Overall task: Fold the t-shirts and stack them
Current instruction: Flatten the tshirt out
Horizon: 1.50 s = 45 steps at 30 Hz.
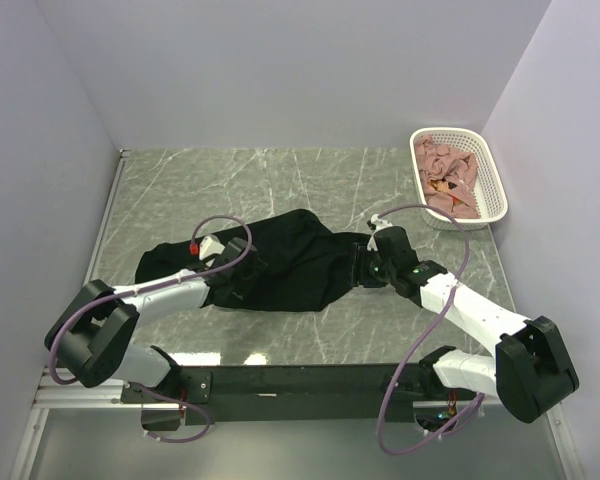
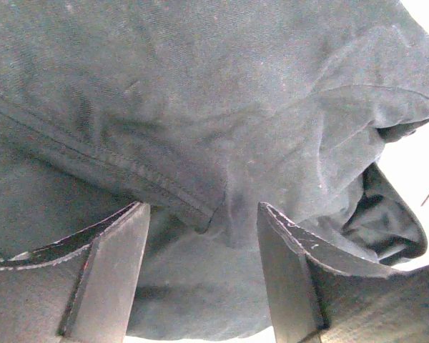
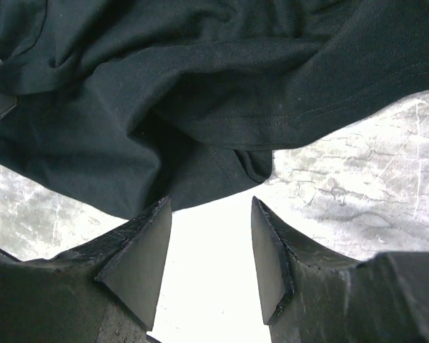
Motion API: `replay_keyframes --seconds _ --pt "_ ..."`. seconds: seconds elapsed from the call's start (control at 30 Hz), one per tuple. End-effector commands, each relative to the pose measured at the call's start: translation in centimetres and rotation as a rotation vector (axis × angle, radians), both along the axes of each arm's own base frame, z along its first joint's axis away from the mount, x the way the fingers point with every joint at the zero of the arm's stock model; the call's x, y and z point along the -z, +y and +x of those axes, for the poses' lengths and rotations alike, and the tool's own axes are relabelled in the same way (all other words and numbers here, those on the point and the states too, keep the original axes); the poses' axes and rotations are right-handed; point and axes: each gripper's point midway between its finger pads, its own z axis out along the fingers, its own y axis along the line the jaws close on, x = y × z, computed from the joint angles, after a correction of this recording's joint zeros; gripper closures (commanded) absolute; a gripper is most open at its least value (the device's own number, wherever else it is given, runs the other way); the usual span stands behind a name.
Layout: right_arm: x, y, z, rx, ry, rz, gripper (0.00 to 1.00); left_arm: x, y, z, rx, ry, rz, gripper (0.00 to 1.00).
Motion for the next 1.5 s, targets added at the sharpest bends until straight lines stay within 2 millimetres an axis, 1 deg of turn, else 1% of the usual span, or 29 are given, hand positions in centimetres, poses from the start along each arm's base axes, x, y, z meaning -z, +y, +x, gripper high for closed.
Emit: replay_keyframes --seconds 0.0,0.13,0.23,0.27,0.33,0.43,0.47,0.53,0.57,0.6,0.67,0.73,0.8,0.83,0.9,0.93,0.97,1.0,1.03,1.07,1.13,1.17,1.23,1.27,1.33,1.37,1.4,1.43,1.47 --pt "-0.8 0.0 0.3 -0.008 -0.044 0.012 0.45 -0.9 -0.6 1.2 -0.037 -0.031 -0.044 0.34" --pt "-0.6 -0.1 0.3 -0.006 -0.041 0.007 0.45 -1.3 -0.3 1.4 -0.054 -0.048 -0.037 0.44" --pt "-0.5 0.0 0.2 -0.009 -0.038 0.007 0.45 -1.8 0.1 1.5 -0.068 -0.064 -0.030 0.58" --pt "-0.6 0.0 0.3 -0.008 -0.039 0.008 0.45 -2.0 0.3 1.6 -0.073 -0.071 -0.026 0.66" --pt "-0.6 0.0 0.3 -0.010 -0.041 0.009 0.45 -2.6 0.4 1.8 -0.072 -0.086 -0.022 0.70" --pt "-0.7 0.2 0.4 -0.014 -0.041 0.014 0.45 -3.2 0.7 1.8 -0.075 -0.100 -0.008 0.80" --pt "-0.6 0.3 0.4 -0.015 -0.038 0.016 0.45 -3.0 1.0 1.6 -0.076 -0.095 0.003 0.86" --pt "-0.7 0.5 0.4 -0.018 -0.039 0.024 0.45 -3.4 1.3 1.6 -0.081 -0.105 0.010 0.92" --pt "-0.9 0.6 0.5 -0.017 -0.038 0.031 0.45 -3.4 1.4 1.5 -0.079 -0.104 0.017 0.97" --pt "-1.0 0.8 0.6 -0.020 -0.037 0.039 0.45 -3.7 1.7 1.3 -0.077 -0.108 0.028 0.99" --pt "-1.1 1.1 0.7 -0.021 -0.032 0.053 0.45 -4.3 2.3 1.4 -0.086 -0.124 0.049 0.99" --pt "-1.3 1.5 1.0 -0.020 -0.031 0.070 0.45 -5.1 3.3 0.9 -0.083 -0.131 0.088 0.99" --pt "-1.2 1.9 1.3 -0.014 -0.023 0.086 0.44 -6.9 4.6 1.1 -0.093 -0.174 0.121 0.99" --pt "-1.0 2.0 1.3 -0.010 -0.016 0.094 0.44 -7.2 5.2 0.9 -0.092 -0.173 0.142 0.99" --pt "-0.6 2.2 1.7 0.001 -0.004 0.099 0.42 -9.2 6.4 1.1 -0.097 -0.217 0.170 0.99" --pt "-0.3 2.3 1.8 0.009 0.007 0.102 0.42 -9.4 7.1 0.8 -0.096 -0.210 0.193 0.99" --pt "0.3 2.3 2.0 0.019 0.021 0.094 0.42 -10.1 7.9 1.0 -0.094 -0.222 0.220 0.99" --pt "0.3 2.4 2.4 0.023 0.018 0.099 0.42 -11.1 8.4 0.9 -0.096 -0.242 0.220 0.99" --pt "0.7 2.4 2.4 0.029 0.028 0.101 0.42 -11.6 8.9 0.7 -0.094 -0.247 0.234 0.99" --pt "1.4 2.4 2.5 0.033 0.047 0.096 0.43 -12.2 9.6 0.6 -0.101 -0.248 0.249 0.99" --pt "1.8 2.2 3.2 0.055 0.055 0.103 0.44 -13.6 10.7 0.2 -0.087 -0.274 0.280 0.99" --pt "2.4 2.2 3.3 0.058 0.076 0.103 0.45 -14.4 11.7 0.3 -0.079 -0.282 0.315 0.99" --pt "2.8 1.7 4.2 0.082 0.083 0.113 0.47 -15.9 12.6 0.1 -0.073 -0.307 0.325 0.99" --pt "3.3 1.7 4.5 0.082 0.101 0.114 0.48 -17.1 13.7 0.4 -0.074 -0.324 0.353 0.99" --pt "3.4 1.1 5.5 0.108 0.106 0.114 0.48 -18.3 14.7 0.4 -0.074 -0.332 0.376 0.99" --pt "3.5 1.1 6.2 0.116 0.109 0.113 0.48 -20.1 15.7 0.7 -0.087 -0.356 0.401 0.99" --pt "3.6 0.8 6.7 0.128 0.113 0.109 0.48 -20.8 16.1 0.7 -0.083 -0.358 0.422 0.99" --pt "4.0 0.2 7.3 0.149 0.124 0.105 0.48 -22.9 16.3 1.0 -0.085 -0.397 0.428 0.99" --pt "3.3 0.2 8.4 0.160 0.111 0.113 0.48 -23.8 16.9 1.2 -0.071 -0.410 0.466 0.98"
